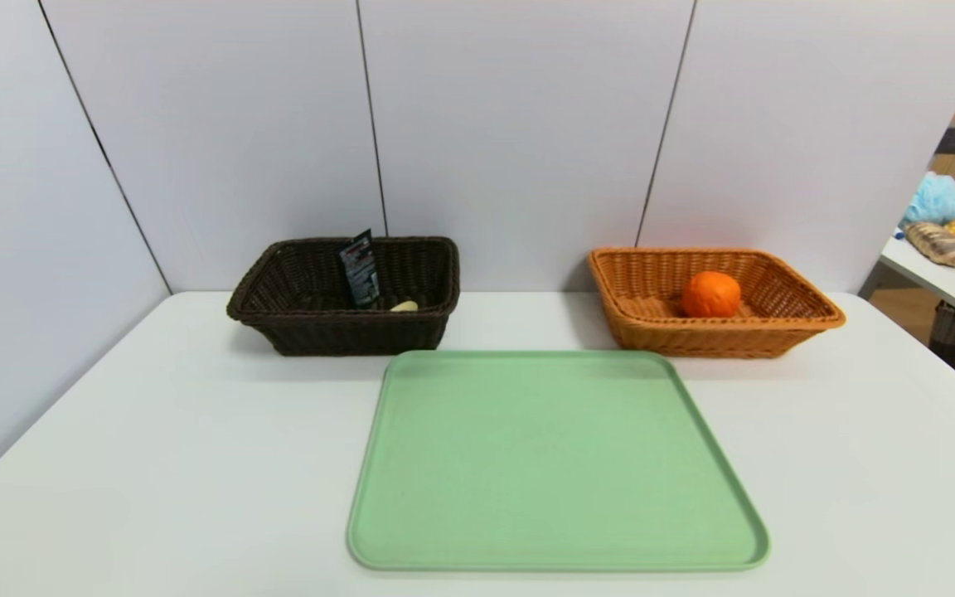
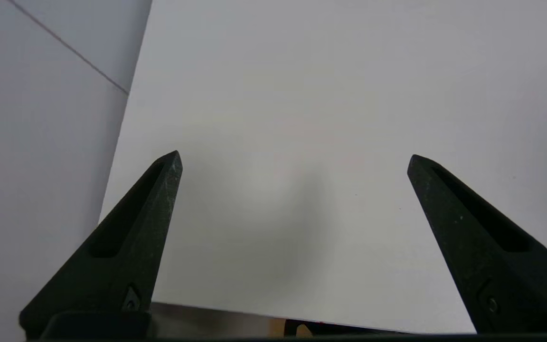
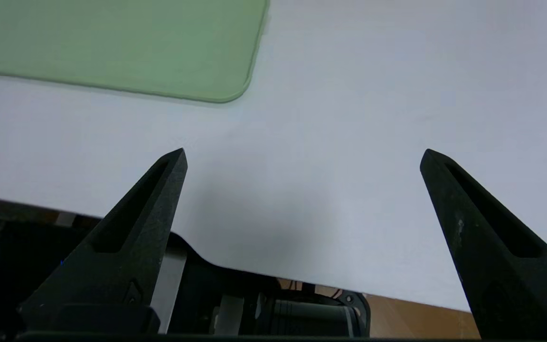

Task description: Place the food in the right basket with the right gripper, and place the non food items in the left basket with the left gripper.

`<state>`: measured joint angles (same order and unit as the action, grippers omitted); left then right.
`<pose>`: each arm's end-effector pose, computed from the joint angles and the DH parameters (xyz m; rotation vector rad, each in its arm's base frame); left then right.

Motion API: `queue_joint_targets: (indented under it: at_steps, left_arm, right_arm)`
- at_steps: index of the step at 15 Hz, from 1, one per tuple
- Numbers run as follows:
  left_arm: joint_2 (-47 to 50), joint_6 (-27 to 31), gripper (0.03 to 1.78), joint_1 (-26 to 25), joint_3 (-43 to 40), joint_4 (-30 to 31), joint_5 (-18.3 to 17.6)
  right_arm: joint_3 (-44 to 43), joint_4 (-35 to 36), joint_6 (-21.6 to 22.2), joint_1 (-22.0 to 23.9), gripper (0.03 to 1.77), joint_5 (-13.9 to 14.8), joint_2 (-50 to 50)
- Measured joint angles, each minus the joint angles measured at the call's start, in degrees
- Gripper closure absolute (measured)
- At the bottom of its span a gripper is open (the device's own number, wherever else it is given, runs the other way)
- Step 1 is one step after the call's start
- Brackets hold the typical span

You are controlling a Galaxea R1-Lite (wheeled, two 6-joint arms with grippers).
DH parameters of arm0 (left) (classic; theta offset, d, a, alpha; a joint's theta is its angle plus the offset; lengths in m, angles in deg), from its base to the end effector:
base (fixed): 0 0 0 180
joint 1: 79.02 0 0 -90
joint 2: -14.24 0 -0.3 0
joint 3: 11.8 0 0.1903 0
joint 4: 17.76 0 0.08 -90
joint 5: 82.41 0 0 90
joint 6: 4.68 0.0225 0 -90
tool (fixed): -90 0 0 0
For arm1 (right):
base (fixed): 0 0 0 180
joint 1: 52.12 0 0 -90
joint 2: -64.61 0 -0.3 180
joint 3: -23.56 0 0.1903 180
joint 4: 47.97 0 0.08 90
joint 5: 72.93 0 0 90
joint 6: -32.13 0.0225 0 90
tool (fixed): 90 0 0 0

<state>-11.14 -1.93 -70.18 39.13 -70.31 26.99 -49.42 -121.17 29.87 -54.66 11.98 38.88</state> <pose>-0.0079 0.0088 0.1647 0.1621 0.4621 0.1699 -0.0490 -0.0002 0.2252 -0.0286 0.4505 0.1398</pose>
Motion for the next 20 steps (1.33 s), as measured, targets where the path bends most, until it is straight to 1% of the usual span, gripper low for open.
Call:
queue_joint_targets:
  at_steps: [2, 3, 5, 6, 7, 10, 14, 17, 20]
  left_arm:
    - [2.5, 0.8, 0.12, -3.2, -1.2, 0.1, -0.2]
    - [3.5, 0.8, 0.12, -4.2, -1.8, 0.2, -0.2]
    - [5.8, 0.8, 0.12, -5.3, -4.0, 0.3, -0.2]
    - [6.7, 0.8, 0.12, -5.8, -5.1, 0.3, -0.2]
    - [7.8, 0.8, 0.12, -6.4, -6.0, 0.3, -0.4]
    - [11.0, 0.9, 0.12, -8.4, -8.6, 0.3, -1.7]
    - [14.5, 0.9, 0.12, -9.2, -10.2, 0.4, -3.6]
    - [17.1, 0.9, 0.12, -9.2, -10.2, 0.4, -3.9]
    - [19.0, 0.9, 0.12, -9.1, -9.9, 0.7, -4.5]
  right_arm:
    - [-0.1, -0.2, 0.0, 3.2, 0.11, -0.2, 2.0]
    - [-0.2, -0.6, 0.0, 4.5, 0.11, -0.8, 2.9]
    - [-0.1, -2.1, 0.0, 5.6, 0.11, -3.0, 4.7]
    - [-0.1, -2.3, 0.0, 5.9, 0.11, -3.3, 5.4]
    - [0.1, -2.6, 0.0, 5.9, 0.11, -3.4, 6.0]
    - [0.2, -5.1, 0.0, 6.0, 0.10, -5.0, 7.9]
    - [1.0, -6.5, -0.4, 5.0, 0.11, -5.2, 10.7]
    - [1.4, -8.2, -1.0, 3.7, 0.11, -5.5, 13.9]
    - [2.7, -7.9, -1.1, 3.1, 0.11, -7.8, 17.6]
